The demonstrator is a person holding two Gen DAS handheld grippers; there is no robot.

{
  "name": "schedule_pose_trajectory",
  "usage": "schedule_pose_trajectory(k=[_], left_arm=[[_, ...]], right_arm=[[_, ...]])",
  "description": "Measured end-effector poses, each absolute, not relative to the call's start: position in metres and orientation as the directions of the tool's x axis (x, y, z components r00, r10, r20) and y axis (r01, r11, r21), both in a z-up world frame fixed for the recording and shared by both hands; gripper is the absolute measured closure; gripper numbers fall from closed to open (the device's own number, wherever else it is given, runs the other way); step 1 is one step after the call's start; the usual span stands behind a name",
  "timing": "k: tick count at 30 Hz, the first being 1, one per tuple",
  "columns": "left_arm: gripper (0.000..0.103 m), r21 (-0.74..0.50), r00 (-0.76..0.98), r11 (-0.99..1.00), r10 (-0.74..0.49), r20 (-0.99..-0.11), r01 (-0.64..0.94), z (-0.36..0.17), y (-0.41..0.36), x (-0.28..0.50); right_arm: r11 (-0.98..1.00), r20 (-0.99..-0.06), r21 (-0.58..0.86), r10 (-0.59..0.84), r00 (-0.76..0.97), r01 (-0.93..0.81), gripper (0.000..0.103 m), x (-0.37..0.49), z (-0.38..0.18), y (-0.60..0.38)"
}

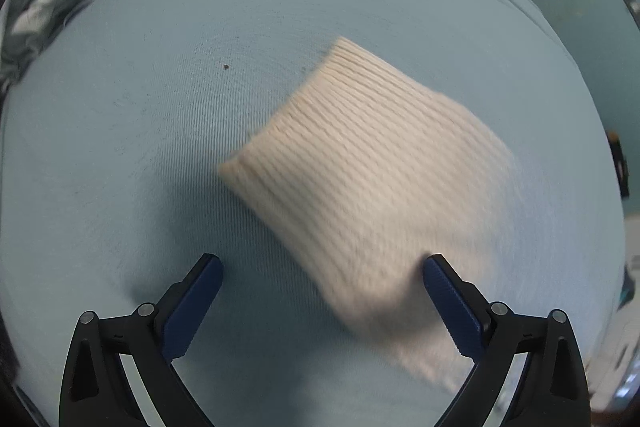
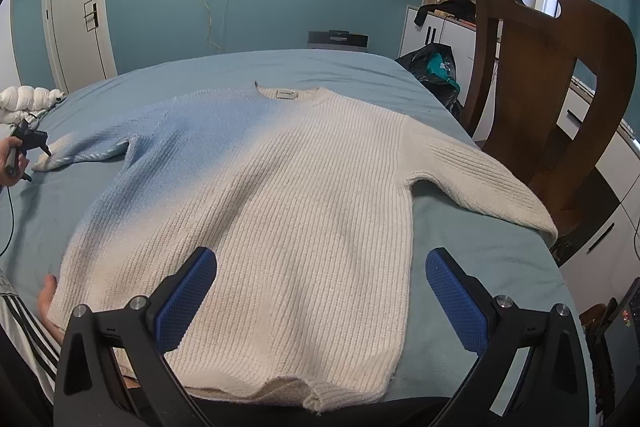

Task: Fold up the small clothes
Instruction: 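Grasp the blue sleeve cuff with the left gripper and lift it, then carry the blue sleeve across the sweater body and release it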

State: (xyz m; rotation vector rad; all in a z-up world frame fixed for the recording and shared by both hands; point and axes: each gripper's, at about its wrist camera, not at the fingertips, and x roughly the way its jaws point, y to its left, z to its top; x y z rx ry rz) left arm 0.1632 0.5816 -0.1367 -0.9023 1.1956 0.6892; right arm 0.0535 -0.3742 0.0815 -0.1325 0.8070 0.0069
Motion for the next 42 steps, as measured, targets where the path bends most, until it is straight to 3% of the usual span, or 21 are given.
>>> schedule_pose_trajectory(k=[4,8,9,12,14,23,32,42], left_arm=[[0.016,-0.173,0.206,0.438,0.029,-0.978,-0.882,-0.140,0.590,0.171],[0.046,-0.128,0.180,0.487,0.062,-0.982,-0.864,-0.136,0.585,0.191],[0.061,-0.121,0.178,0.497,0.070,-0.982,-0.860,-0.135,0.582,0.194],[0.088,-0.078,0.163,0.543,0.110,-0.981,-0.836,-0.135,0.584,0.203],[0.094,-0.054,0.160,0.558,0.143,-0.977,-0.828,-0.128,0.580,0.207],[0.095,-0.065,0.275,0.599,0.267,-0.924,-0.798,-0.037,0.543,0.201],[0.095,0.008,0.400,0.742,0.369,-0.839,-0.670,0.058,0.498,0.233],[0.096,0.102,0.536,0.869,0.387,-0.750,-0.484,0.142,0.338,0.265]], right_arm=[[0.989,-0.724,-0.137,-0.058,0.688,-0.060,0.001,0.055,0.080,-0.371],[0.988,-0.722,-0.143,-0.060,0.689,-0.064,0.001,0.055,0.080,-0.369],[0.988,-0.721,-0.141,-0.059,0.691,-0.063,0.001,0.055,0.081,-0.369],[0.990,-0.719,-0.129,-0.049,0.693,-0.064,0.001,0.054,0.081,-0.371],[0.991,-0.719,-0.119,-0.040,0.694,-0.066,0.001,0.055,0.081,-0.371],[0.995,-0.701,-0.078,-0.011,0.713,-0.062,0.001,0.051,0.084,-0.376],[0.998,-0.672,-0.034,0.023,0.740,-0.061,0.001,0.047,0.088,-0.382],[0.995,-0.642,0.087,0.100,0.760,-0.058,0.001,0.043,0.089,-0.405]])
